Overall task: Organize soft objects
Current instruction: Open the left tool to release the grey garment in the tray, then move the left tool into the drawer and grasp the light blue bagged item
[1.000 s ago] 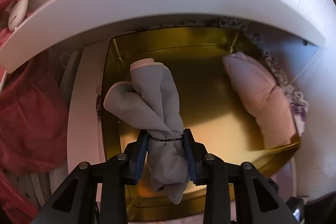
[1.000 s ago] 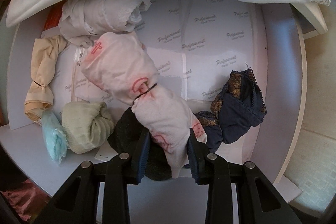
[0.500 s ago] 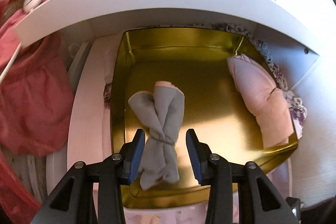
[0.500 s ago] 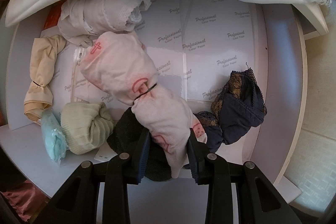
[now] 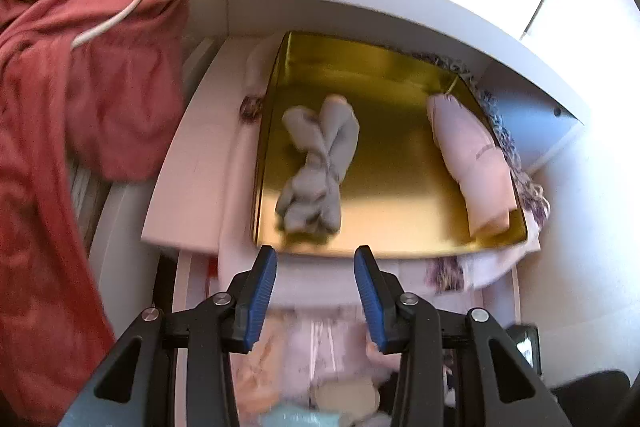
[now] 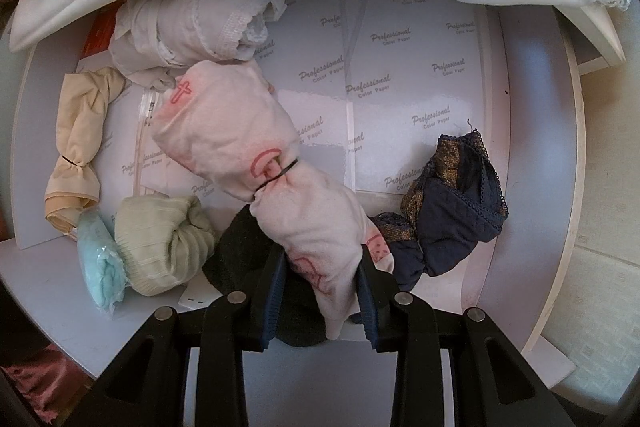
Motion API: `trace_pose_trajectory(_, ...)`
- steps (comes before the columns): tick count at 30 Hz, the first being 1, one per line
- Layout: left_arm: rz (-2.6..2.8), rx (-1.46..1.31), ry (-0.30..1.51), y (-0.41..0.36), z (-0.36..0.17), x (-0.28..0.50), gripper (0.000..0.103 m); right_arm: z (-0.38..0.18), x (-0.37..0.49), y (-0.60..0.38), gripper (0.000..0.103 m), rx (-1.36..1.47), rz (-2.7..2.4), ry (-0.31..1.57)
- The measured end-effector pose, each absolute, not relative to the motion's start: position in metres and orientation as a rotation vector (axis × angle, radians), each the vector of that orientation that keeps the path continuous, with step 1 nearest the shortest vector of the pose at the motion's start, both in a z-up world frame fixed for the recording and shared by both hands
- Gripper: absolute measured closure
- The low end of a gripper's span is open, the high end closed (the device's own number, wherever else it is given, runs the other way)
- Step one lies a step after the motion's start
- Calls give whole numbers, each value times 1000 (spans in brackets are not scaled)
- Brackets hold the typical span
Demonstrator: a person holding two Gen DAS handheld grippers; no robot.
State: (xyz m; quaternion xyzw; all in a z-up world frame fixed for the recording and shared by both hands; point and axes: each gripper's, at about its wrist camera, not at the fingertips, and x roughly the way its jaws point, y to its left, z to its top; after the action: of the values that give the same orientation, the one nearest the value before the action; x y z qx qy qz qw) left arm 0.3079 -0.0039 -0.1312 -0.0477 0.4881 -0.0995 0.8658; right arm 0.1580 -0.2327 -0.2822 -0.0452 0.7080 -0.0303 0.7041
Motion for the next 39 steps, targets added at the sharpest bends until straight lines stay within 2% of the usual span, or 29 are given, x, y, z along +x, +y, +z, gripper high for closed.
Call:
trace_pose_trajectory(9, -284, -14, 1160, -5, -160, 263, 62, -282, 158, -234, 69, -92, -68, 1574)
trace_pose_trajectory(20, -453, 122, 1487, -29, -230, 233, 62, -281, 156, -235, 69, -92, -70, 1573)
trace_pose_trajectory(30, -463, 253, 1643, -48, -276, 232, 62, -281, 157, -235, 69, -89, -73, 1576)
trace_pose_trajectory(33, -431, 274, 1667, -47, -288, 234, 62, -281, 158, -236, 69, -84, -73, 1577)
trace_pose_trajectory(36, -347, 291, 1619, -40, -291, 244, 62, -281, 159, -238, 68, -80, -75, 1578)
trace_pose_trajectory(39, -303, 130, 1563, -23, -280, 259, 62, -281, 160, -237, 68, -85, -75, 1577)
